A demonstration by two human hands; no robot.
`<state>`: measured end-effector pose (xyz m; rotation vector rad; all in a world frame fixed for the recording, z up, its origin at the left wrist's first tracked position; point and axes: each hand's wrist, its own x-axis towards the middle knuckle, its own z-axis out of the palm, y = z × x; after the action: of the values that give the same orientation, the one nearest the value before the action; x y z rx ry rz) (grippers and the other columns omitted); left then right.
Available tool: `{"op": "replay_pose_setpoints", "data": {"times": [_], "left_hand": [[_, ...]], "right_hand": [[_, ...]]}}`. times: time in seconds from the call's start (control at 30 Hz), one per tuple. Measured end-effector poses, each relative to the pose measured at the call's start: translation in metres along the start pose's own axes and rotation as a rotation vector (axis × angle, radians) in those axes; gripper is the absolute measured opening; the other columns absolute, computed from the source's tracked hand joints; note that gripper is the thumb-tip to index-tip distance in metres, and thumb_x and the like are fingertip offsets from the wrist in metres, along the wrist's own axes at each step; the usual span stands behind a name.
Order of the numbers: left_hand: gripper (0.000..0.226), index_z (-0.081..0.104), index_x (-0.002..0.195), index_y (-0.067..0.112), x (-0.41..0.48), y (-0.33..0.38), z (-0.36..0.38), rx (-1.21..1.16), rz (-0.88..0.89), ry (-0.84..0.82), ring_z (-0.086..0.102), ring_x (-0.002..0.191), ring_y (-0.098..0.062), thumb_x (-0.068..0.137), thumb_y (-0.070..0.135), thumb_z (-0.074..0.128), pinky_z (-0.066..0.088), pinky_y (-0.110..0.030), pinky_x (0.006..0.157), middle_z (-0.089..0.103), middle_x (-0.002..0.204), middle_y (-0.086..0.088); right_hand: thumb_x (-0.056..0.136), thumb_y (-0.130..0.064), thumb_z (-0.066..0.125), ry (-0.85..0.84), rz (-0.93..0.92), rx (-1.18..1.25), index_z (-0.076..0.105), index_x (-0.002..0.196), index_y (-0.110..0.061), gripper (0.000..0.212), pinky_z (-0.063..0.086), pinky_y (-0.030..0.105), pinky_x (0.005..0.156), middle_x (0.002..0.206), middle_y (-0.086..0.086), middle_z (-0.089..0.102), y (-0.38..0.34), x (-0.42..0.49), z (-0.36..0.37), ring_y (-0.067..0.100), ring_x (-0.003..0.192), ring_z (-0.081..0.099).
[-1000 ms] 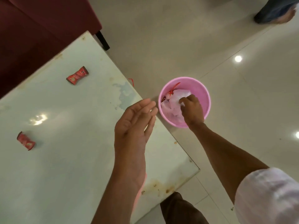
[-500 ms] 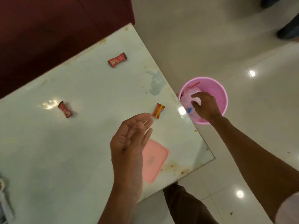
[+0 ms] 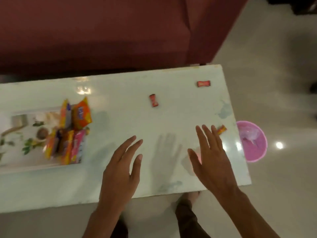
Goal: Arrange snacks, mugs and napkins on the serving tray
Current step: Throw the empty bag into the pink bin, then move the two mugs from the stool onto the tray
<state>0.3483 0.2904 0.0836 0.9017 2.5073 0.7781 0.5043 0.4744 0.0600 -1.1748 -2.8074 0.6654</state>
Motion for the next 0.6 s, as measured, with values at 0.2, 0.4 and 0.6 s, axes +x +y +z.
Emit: {"op": "replay_pose_setpoints", "data": {"times": [0.2, 0.4, 0.6], "left_hand": [[0.046, 0.058, 0.138, 0.017, -0.037, -0.094, -0.065, 0.200, -0.151, 0.139, 0.042, 0.143, -0.029, 0.093, 0.025, 0.065, 0.051, -0.048, 0.102, 0.044, 0.155, -0.010], [0.045, 0.055, 0.141, 0.016, -0.073, -0.196, -0.134, 0.190, -0.231, 0.174, 0.033, 0.148, -0.031, 0.098, 0.031, 0.053, 0.033, -0.053, 0.116, 0.039, 0.157, -0.014], [0.044, 0.055, 0.140, 0.019, -0.102, -0.274, -0.212, 0.101, -0.305, 0.297, 0.032, 0.147, -0.024, 0.098, 0.031, 0.052, 0.042, -0.055, 0.110, 0.039, 0.158, -0.009]], "right_hand": [[0.096, -0.052, 0.038, -0.182, -0.157, -0.062, 0.014, 0.154, -0.016, 0.072, 0.031, 0.043, 0.115, 0.160, 0.008, 0.017, -0.133, -0.014, 0.054, 0.022, 0.149, 0.000], [0.093, -0.054, 0.040, -0.282, -0.280, -0.169, 0.019, 0.153, -0.014, 0.075, 0.031, 0.044, 0.115, 0.160, 0.011, 0.019, -0.247, -0.019, 0.092, 0.025, 0.149, 0.004], [0.087, -0.046, 0.056, -0.325, -0.366, -0.175, 0.031, 0.149, -0.011, 0.076, 0.040, 0.049, 0.107, 0.155, 0.014, 0.031, -0.356, -0.027, 0.116, 0.031, 0.146, 0.022]]}}
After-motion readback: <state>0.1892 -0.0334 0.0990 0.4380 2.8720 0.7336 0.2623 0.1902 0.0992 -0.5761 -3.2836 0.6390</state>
